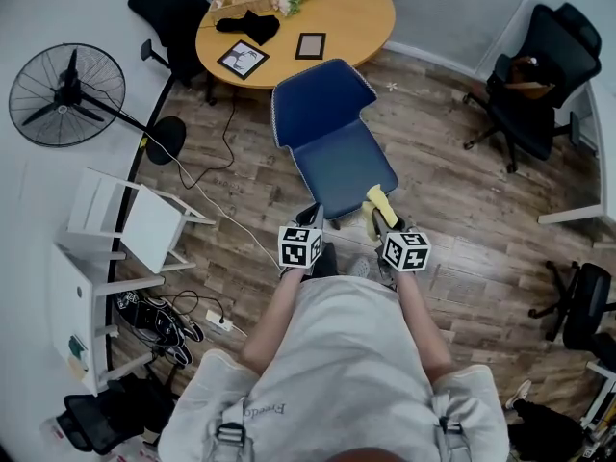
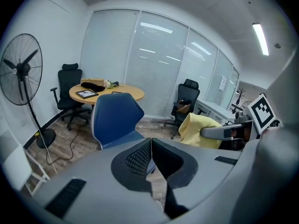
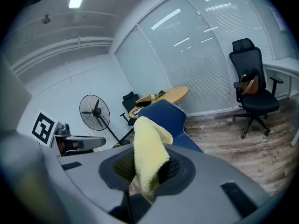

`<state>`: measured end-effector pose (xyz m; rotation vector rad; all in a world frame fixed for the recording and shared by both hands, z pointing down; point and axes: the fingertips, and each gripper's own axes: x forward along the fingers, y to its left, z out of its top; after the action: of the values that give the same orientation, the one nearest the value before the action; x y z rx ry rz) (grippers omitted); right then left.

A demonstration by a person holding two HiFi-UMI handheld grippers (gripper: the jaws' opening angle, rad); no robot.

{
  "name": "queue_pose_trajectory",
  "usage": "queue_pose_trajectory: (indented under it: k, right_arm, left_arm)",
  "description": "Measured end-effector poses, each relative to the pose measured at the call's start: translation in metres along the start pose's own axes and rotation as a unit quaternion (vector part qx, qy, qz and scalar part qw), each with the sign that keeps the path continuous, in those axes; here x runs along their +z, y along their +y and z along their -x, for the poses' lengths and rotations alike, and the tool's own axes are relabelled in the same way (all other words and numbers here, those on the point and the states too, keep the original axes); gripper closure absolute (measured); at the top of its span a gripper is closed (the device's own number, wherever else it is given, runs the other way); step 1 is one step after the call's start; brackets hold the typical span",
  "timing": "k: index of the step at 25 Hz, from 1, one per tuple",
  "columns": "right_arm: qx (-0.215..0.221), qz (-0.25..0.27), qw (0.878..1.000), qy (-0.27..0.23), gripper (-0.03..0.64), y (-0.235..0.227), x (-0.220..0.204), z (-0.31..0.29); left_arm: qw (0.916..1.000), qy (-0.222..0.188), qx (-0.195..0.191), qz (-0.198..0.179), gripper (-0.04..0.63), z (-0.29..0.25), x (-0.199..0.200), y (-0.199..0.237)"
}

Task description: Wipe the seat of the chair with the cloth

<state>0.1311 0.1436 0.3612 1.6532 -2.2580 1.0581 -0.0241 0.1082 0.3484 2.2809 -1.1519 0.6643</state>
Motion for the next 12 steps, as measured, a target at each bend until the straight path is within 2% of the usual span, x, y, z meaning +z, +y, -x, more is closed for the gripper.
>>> queue_pose_trajectory:
  k: [12]
  right_arm:
    - [0.009, 0.015, 1.000, 0.003, 0.537, 0.009, 0.002, -0.006]
  left_arm:
    - [0.9994, -0.008, -0.008, 0.033, 0.568, -0.002, 0.005, 0.009]
